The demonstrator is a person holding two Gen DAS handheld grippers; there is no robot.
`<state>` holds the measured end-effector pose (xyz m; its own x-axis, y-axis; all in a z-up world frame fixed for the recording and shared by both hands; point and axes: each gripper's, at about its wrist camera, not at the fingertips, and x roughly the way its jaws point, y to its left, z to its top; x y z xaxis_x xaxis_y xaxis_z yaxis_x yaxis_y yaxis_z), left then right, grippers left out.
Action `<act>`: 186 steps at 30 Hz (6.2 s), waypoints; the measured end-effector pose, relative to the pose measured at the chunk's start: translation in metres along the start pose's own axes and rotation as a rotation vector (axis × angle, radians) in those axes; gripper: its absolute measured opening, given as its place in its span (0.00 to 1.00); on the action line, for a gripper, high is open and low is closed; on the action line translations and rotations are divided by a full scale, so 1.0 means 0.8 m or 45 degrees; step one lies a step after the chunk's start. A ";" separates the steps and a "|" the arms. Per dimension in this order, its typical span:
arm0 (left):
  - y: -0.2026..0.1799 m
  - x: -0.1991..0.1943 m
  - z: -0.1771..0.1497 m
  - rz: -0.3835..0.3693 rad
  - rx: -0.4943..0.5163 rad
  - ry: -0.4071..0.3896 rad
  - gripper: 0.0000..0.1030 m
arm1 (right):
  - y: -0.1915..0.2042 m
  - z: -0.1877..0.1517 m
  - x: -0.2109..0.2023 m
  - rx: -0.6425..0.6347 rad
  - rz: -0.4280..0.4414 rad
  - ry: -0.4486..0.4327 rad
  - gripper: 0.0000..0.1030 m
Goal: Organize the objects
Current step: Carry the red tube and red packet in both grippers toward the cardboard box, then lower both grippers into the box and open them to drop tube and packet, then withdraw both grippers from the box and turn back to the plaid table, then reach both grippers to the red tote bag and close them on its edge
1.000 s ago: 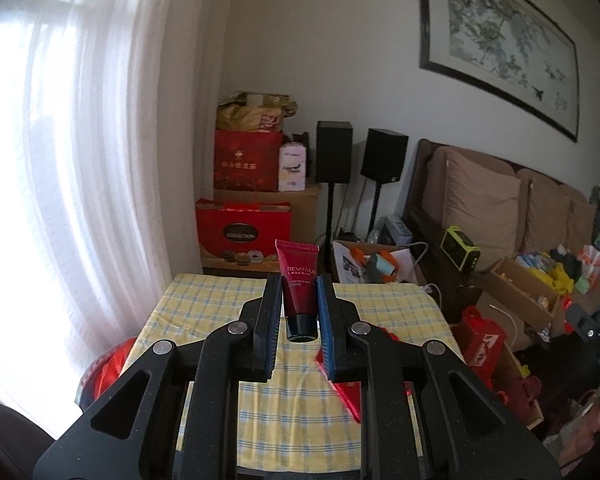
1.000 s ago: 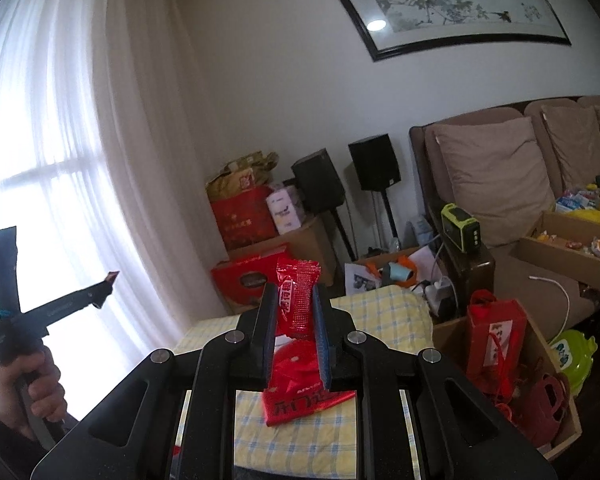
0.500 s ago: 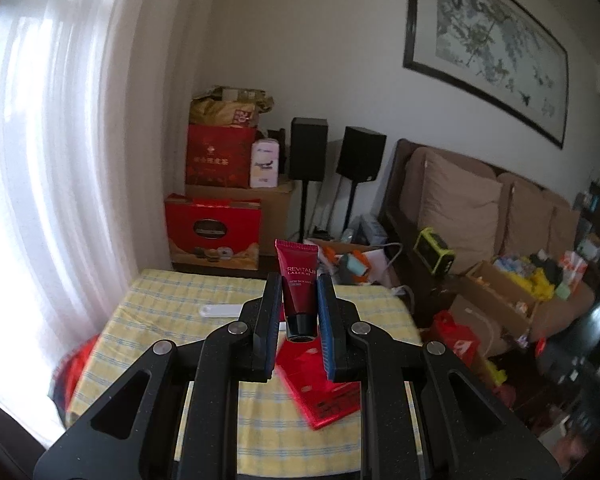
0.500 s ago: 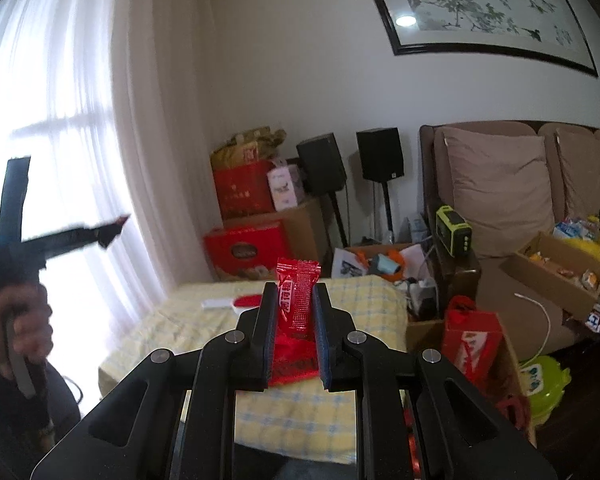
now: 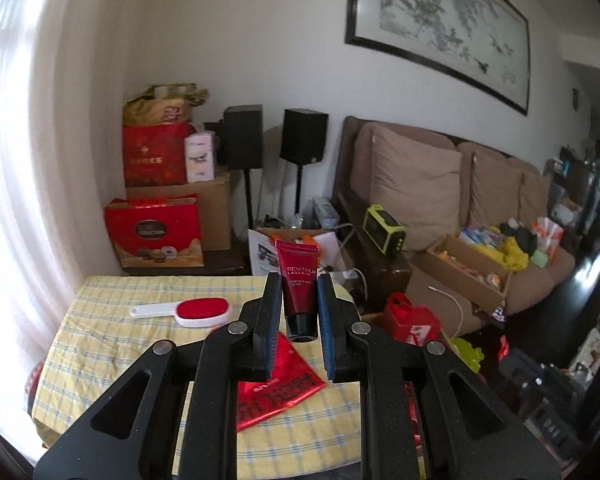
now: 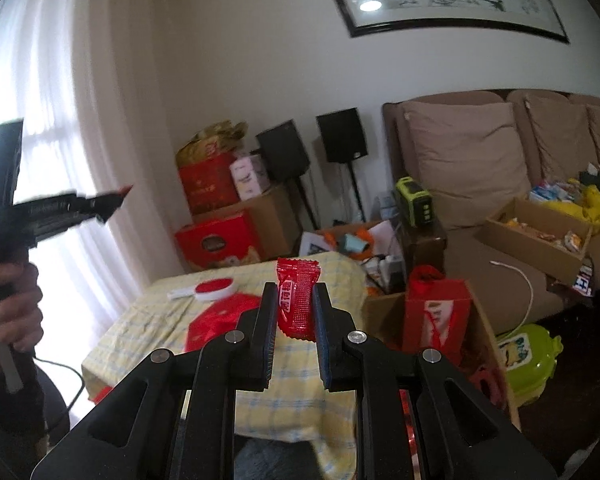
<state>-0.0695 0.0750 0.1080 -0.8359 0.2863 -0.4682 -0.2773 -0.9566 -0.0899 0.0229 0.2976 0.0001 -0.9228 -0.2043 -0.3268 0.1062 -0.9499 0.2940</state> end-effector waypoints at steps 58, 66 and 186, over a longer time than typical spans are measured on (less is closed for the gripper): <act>-0.259 0.276 -0.172 -0.601 0.096 0.975 0.16 | -0.230 -0.123 0.082 0.437 -0.298 0.464 0.17; -0.263 0.270 -0.167 -0.618 0.104 0.983 0.16 | -0.228 -0.126 0.089 0.429 -0.297 0.500 0.20; 0.263 0.237 -0.169 -0.278 -0.781 0.701 0.47 | 0.117 -0.060 0.319 0.370 0.504 0.676 0.46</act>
<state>-0.2224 -0.0791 -0.1189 -0.4001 0.5521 -0.7315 0.0328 -0.7890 -0.6135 -0.1848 0.1456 -0.0990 -0.5235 -0.6774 -0.5168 0.2243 -0.6948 0.6834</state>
